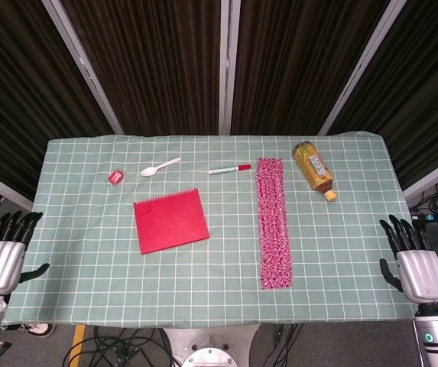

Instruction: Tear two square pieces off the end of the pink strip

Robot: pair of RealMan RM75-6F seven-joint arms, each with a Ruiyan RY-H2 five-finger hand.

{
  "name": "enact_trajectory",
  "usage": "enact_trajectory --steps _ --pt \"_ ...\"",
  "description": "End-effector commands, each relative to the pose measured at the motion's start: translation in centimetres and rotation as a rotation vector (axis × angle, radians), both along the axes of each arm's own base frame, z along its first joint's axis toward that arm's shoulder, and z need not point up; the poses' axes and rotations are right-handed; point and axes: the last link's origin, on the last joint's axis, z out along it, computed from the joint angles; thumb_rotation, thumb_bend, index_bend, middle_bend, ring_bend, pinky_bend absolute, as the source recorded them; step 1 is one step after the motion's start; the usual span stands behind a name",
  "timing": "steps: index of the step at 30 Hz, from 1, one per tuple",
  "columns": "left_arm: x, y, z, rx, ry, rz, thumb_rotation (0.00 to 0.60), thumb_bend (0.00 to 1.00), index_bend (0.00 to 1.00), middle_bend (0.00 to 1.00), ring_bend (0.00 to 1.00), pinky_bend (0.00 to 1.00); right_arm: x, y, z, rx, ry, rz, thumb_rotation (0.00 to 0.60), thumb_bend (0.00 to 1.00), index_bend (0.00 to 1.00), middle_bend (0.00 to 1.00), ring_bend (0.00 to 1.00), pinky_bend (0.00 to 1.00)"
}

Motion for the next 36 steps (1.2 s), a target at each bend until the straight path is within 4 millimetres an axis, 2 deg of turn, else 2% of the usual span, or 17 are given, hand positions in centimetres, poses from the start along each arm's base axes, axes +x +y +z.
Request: enact_trajectory --steps 1,11,24,33,35,36 --pt "0.0 0.0 0.0 0.001 0.000 0.002 0.600 0.06 0.08 0.11 0.03 0.07 0.0 0.0 0.0 -0.001 0.001 0.001 0.600 0.38 0.00 0.00 0.00 0.00" --pt "0.4 0.3 0.3 -0.007 0.008 -0.008 0.600 0.06 0.08 0.11 0.03 0.07 0.4 -0.1 0.0 0.003 -0.005 0.005 0.600 0.38 0.00 0.00 0.00 0.00" --pt "-0.2 0.2 -0.6 -0.027 0.007 0.013 0.600 0.06 0.08 0.11 0.03 0.07 0.5 -0.2 -0.2 0.032 0.002 0.020 0.600 0.38 0.00 0.00 0.00 0.00" --pt "-0.2 0.2 -0.6 -0.028 0.009 0.014 0.600 0.06 0.08 0.11 0.03 0.07 0.6 -0.2 -1.3 0.075 0.003 0.031 0.600 0.38 0.00 0.00 0.00 0.00" --pt "-0.2 0.2 -0.7 -0.029 0.009 0.017 0.600 0.06 0.08 0.11 0.03 0.07 0.8 -0.2 -1.6 0.088 0.006 0.045 0.600 0.44 0.00 0.00 0.00 0.00" --pt "-0.2 0.2 -0.7 -0.030 0.009 0.017 0.600 0.06 0.08 0.11 0.03 0.07 0.9 -0.2 -1.7 0.095 0.009 0.050 0.600 0.51 0.00 0.00 0.00 0.00"
